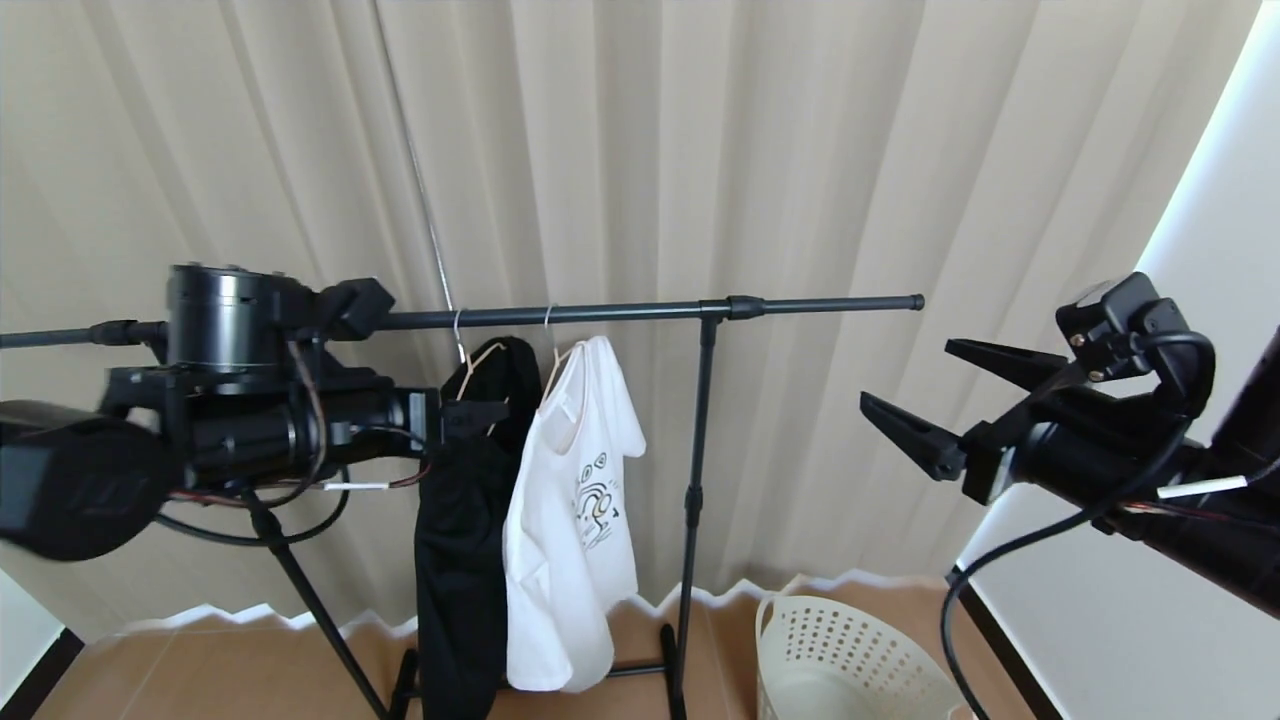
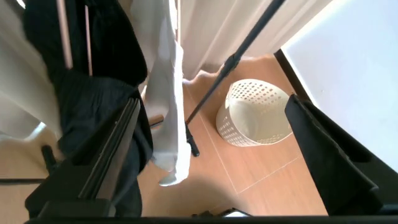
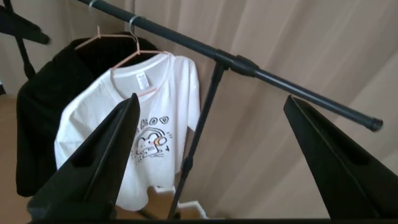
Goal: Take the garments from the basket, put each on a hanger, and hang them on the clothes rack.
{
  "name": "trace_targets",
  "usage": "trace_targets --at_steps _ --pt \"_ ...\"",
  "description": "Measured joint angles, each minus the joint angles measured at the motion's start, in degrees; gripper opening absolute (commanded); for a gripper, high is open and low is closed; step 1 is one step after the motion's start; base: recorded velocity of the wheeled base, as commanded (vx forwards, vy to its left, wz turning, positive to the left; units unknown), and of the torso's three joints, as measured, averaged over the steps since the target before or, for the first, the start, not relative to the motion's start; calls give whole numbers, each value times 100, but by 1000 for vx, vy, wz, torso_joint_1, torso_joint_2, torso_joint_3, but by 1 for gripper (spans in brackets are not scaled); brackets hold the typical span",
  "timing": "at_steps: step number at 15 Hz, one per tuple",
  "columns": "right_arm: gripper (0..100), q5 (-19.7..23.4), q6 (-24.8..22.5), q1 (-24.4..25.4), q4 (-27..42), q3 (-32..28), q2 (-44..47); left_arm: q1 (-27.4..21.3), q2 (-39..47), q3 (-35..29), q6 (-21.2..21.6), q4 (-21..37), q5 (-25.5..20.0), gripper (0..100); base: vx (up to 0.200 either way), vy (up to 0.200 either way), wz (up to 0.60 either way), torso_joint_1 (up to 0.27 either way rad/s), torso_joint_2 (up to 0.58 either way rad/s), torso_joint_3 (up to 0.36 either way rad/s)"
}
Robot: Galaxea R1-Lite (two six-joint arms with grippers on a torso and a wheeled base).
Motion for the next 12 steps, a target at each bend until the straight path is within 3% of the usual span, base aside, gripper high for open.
trace_targets --at_steps 3,6,9,12 --pt "100 -367 224 52 1295 356 -1153 5 -1738 1484 372 4 -33 100 0 0 0 0 0 0" --pt "100 -651 283 102 1948 1279 -2327 2 -3357 2917 596 33 -83 100 0 0 0 0 0 0" --pt "100 -962 288 124 2286 2203 -3348 2 -4706 3889 667 143 -90 100 0 0 0 0 0 0" --pt "100 -1052 288 122 3689 2686 -4692 0 -6028 4559 719 709 -85 100 0 0 0 0 0 0"
